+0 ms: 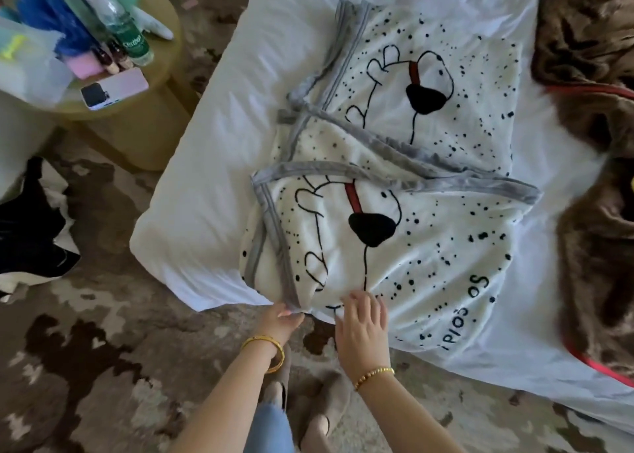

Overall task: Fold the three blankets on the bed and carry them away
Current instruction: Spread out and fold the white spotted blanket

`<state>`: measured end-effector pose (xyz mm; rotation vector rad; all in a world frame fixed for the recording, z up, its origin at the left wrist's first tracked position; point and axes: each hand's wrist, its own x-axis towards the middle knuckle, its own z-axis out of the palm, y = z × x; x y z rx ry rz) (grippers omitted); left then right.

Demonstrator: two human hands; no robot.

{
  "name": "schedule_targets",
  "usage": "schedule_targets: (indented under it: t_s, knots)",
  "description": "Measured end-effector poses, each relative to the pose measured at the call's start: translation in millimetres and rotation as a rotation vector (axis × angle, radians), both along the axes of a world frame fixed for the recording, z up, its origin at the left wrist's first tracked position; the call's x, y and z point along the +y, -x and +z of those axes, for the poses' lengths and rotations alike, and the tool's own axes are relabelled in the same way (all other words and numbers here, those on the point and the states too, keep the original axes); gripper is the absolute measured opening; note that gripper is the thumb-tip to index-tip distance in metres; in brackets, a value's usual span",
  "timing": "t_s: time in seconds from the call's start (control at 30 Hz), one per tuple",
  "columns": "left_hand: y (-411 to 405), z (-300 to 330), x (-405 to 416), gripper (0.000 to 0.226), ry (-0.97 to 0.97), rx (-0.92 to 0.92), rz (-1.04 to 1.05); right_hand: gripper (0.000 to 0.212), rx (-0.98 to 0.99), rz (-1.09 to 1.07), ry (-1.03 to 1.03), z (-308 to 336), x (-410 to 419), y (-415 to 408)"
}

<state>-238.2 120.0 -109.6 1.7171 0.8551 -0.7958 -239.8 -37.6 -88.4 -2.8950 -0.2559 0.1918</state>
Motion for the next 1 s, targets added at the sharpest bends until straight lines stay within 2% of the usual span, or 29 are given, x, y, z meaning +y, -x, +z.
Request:
schedule_targets:
  t_s: [0.1, 0.17, 0.27, 0.37, 0.43, 0.47, 0.53, 0.6, 0.67, 0.73, 0.83, 0.9, 1.0]
  knots:
    - [-3, -9, 0, 0.004, -0.021, -0.097, 0.090, 0.081, 0.094, 0.057, 0.121, -19, -4, 7]
    - [-4, -13, 5, 0.012, -0.118, -0.155, 0.033, 0.088, 0.072, 0.040, 0.156, -25, -2, 1]
    - [-6, -1, 20, 0.021, -0.316, -0.245, 0.066, 0.085, 0.034, -0.013, 0.150, -24, 1, -17]
    - [-13, 19, 49, 0.022, -0.529, -0.398, 0.353, 0.076, -0.007, -0.031, 0.108, -21, -2, -27]
    - [-24, 24, 62, 0.025, -0.635, -0.473, 0.470, 0.068, -0.012, -0.036, 0.072, -20, -5, -28]
    - [-31, 24, 66, 0.025, -0.626, -0.464, 0.505, 0.065, 0.001, -0.046, 0.051, -19, -6, -29]
    - [-46, 23, 66, 0.023, -0.462, -0.360, 0.518, 0.063, 0.064, -0.084, 0.019, -18, -9, -28]
    - [-52, 18, 67, 0.018, -0.323, -0.159, 0.363, 0.063, 0.156, -0.086, 0.018, -15, -12, -24]
    - [-50, 14, 71, 0.029, -0.284, 0.014, 0.168, 0.059, 0.126, -0.027, -0.015, -12, -17, -22]
    - [-49, 15, 76, 0.037, -0.281, 0.001, 0.151, 0.048, 0.064, 0.010, -0.069, -5, -19, -25]
    - [-63, 27, 83, 0.038, -0.180, -0.151, 0.353, 0.031, -0.037, -0.007, -0.171, 7, -18, -47]
    - [-82, 39, 82, 0.052, -0.113, -0.118, 0.320, 0.018, -0.110, -0.025, -0.212, 14, -11, -71]
    - [-114, 52, 82, 0.063, -0.094, -0.002, 0.163, 0.033, -0.202, -0.003, -0.199, 26, 5, -112]
